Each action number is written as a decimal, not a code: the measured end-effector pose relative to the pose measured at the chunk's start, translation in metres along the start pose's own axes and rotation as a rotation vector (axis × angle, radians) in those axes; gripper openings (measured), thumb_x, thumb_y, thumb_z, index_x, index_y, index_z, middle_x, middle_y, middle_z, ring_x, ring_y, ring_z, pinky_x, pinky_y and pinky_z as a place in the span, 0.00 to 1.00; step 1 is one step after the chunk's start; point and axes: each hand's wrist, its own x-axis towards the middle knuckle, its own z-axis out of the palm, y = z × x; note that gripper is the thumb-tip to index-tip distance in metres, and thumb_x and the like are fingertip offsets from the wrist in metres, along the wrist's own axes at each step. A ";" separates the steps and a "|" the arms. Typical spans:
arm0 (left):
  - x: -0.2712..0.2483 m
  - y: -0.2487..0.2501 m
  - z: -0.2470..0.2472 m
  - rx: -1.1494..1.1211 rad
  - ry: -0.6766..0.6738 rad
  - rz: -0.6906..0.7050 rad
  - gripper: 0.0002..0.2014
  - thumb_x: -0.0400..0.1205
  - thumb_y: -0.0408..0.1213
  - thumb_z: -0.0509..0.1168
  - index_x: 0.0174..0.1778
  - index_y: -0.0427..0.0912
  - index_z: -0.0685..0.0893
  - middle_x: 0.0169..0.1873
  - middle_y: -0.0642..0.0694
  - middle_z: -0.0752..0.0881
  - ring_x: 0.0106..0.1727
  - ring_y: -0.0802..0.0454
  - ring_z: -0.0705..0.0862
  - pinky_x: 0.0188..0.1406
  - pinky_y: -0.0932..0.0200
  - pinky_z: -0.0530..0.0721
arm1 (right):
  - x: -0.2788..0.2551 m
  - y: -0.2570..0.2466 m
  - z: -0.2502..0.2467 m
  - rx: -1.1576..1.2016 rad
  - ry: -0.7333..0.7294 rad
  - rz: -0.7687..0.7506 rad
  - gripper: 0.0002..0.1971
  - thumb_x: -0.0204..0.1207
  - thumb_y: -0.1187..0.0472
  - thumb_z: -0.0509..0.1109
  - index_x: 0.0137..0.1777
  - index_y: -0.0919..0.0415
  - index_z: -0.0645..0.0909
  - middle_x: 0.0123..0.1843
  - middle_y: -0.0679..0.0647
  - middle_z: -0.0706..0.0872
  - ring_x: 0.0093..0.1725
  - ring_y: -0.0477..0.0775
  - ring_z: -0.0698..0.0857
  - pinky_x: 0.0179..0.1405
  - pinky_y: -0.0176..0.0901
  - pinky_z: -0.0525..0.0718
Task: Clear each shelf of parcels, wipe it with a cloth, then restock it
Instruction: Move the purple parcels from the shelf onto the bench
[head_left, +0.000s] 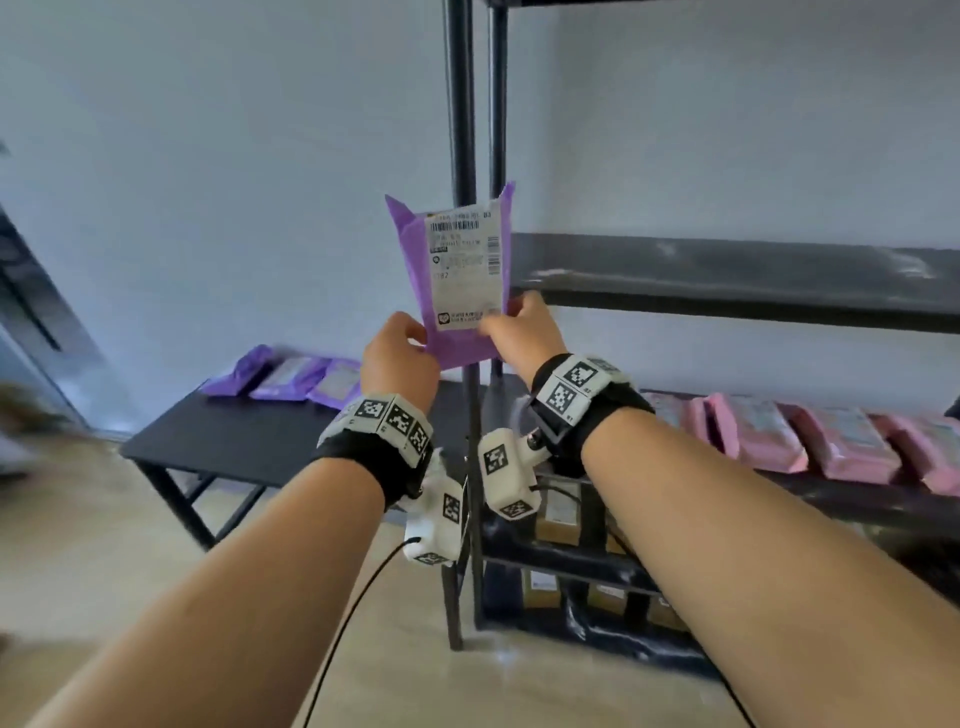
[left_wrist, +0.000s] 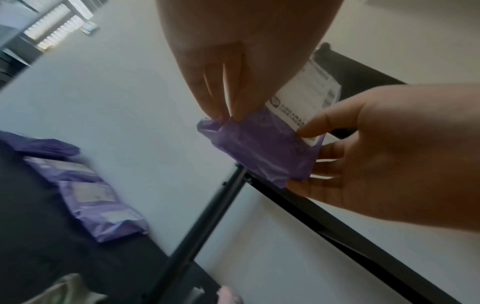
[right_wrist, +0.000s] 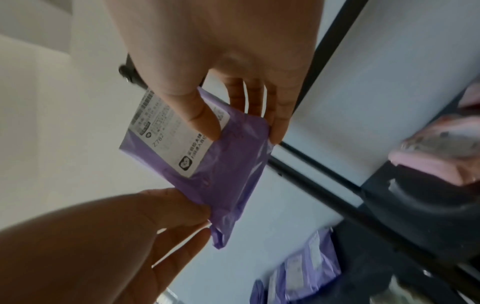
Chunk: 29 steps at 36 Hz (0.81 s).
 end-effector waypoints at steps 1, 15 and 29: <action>0.004 -0.011 -0.006 0.015 0.004 -0.030 0.12 0.75 0.26 0.58 0.48 0.46 0.79 0.45 0.43 0.87 0.46 0.42 0.82 0.42 0.57 0.76 | 0.001 0.002 0.014 -0.014 -0.021 0.007 0.16 0.73 0.60 0.72 0.59 0.59 0.73 0.54 0.53 0.84 0.51 0.53 0.84 0.50 0.46 0.82; 0.103 -0.150 0.008 0.148 -0.192 -0.379 0.17 0.81 0.25 0.55 0.64 0.39 0.76 0.58 0.39 0.82 0.48 0.47 0.77 0.46 0.57 0.72 | 0.088 0.082 0.173 -0.185 -0.316 0.178 0.21 0.70 0.64 0.69 0.64 0.60 0.77 0.60 0.54 0.86 0.56 0.57 0.85 0.49 0.41 0.80; 0.193 -0.253 0.075 0.186 -0.482 -0.502 0.18 0.81 0.27 0.56 0.65 0.37 0.80 0.51 0.36 0.85 0.49 0.41 0.84 0.49 0.54 0.80 | 0.177 0.162 0.252 -0.447 -0.316 0.379 0.17 0.78 0.65 0.59 0.66 0.67 0.75 0.66 0.64 0.80 0.62 0.66 0.81 0.49 0.45 0.74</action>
